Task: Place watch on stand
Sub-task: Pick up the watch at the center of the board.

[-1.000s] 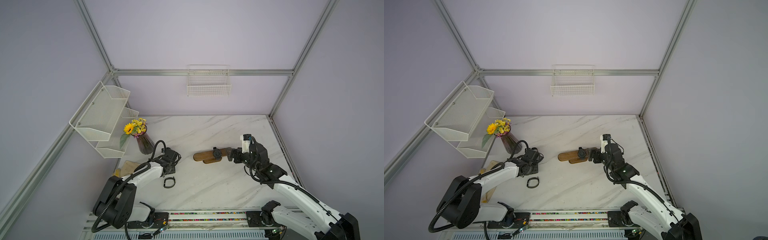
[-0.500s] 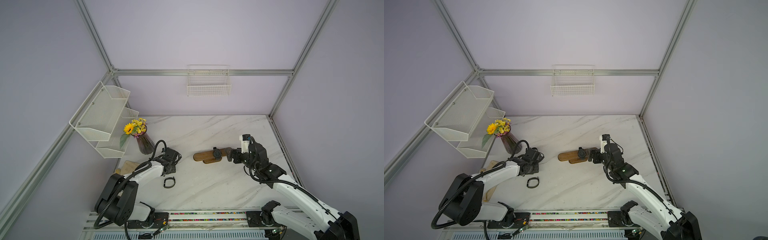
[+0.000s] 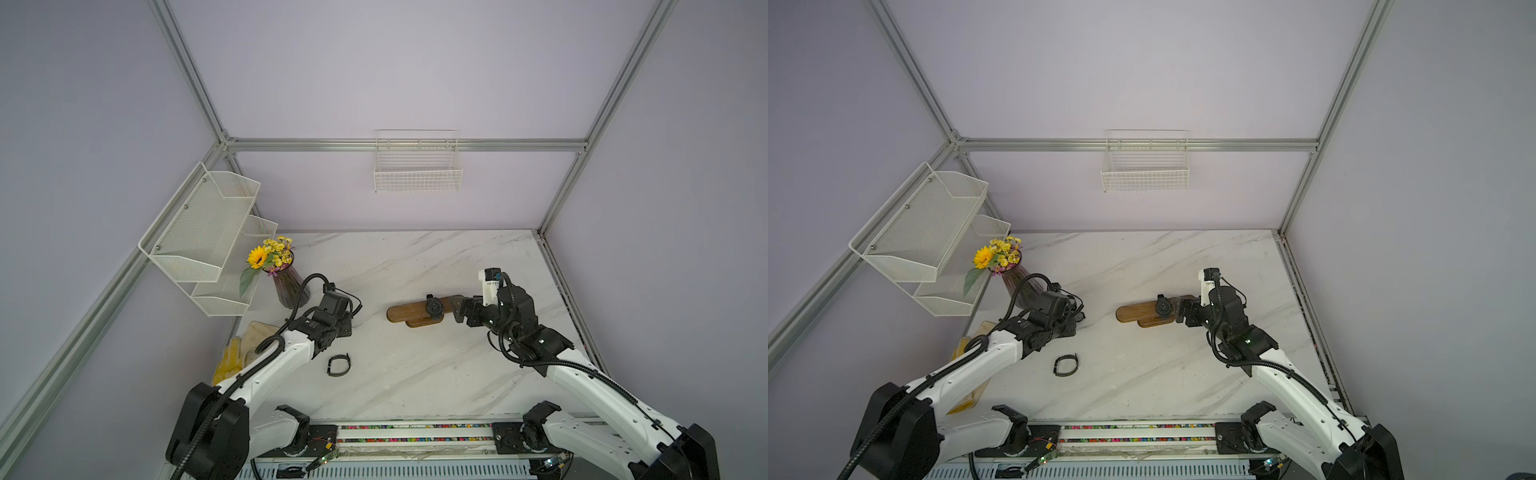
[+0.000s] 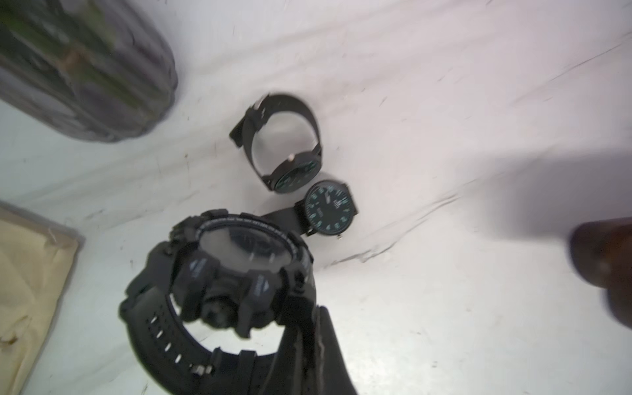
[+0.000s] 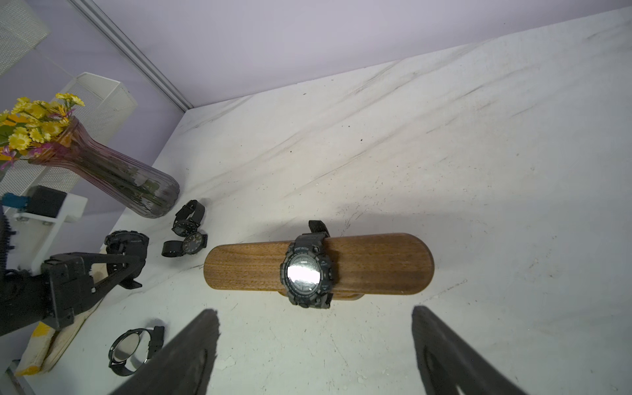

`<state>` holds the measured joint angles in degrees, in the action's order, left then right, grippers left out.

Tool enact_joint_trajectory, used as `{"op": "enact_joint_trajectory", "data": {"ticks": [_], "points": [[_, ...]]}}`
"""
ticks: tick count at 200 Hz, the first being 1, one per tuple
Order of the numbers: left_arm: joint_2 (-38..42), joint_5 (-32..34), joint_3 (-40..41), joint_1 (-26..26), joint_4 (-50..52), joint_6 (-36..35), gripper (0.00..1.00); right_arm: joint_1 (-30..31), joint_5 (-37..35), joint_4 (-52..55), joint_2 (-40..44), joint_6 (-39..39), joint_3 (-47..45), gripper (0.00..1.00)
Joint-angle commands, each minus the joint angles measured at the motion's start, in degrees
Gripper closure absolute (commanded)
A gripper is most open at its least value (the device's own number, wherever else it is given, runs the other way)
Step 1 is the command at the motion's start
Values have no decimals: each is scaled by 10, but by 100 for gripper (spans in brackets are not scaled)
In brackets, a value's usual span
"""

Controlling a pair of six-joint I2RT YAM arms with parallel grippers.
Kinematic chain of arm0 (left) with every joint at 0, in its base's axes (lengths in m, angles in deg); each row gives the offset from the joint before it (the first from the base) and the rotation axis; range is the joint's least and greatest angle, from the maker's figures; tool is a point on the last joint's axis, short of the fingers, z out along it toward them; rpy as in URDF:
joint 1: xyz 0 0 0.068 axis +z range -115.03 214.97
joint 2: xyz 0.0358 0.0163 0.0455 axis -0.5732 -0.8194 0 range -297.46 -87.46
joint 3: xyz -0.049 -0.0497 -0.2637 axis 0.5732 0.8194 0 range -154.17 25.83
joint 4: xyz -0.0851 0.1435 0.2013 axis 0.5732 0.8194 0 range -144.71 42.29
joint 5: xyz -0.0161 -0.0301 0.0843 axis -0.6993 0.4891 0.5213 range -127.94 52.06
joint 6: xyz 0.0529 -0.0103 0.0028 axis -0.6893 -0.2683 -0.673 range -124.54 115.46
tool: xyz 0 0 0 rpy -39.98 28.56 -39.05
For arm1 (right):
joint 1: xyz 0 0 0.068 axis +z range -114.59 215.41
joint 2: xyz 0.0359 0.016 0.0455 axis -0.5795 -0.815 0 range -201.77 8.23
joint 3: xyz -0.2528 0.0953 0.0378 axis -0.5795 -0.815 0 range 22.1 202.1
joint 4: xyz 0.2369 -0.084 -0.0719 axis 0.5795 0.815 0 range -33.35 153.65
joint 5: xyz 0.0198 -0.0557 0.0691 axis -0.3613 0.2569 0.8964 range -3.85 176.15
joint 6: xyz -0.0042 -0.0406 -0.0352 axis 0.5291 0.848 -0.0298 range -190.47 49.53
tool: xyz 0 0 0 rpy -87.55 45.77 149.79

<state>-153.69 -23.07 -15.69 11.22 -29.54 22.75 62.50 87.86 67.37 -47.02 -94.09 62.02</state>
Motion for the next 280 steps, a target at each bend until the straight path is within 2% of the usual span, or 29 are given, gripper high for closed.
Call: {"op": "enact_joint_trajectory", "data": {"ticks": [1,22,43,64,81,120,143,193,280], "points": [[57,-93,-18,-19,-128,-62,100,2,26,-2,20,-20,24,10],[82,-181,24,-41,-272,-79,100,2,46,-1,26,-34,31,10],[68,-270,44,-64,-388,-94,100,2,73,-15,28,-53,28,10],[32,-347,45,-89,-457,-119,100,4,97,-27,29,-77,27,10],[11,-380,36,-103,-475,-136,100,12,102,-32,32,-88,26,10],[-11,-397,26,-137,-484,-175,100,21,98,-31,39,-99,28,10],[-19,-365,23,-164,-484,-199,100,24,99,-38,39,-120,31,11],[-30,-364,15,-200,-482,-242,100,119,12,-6,26,-130,76,12],[-28,-403,15,-222,-481,-304,100,146,16,-7,11,-170,81,11]]}}
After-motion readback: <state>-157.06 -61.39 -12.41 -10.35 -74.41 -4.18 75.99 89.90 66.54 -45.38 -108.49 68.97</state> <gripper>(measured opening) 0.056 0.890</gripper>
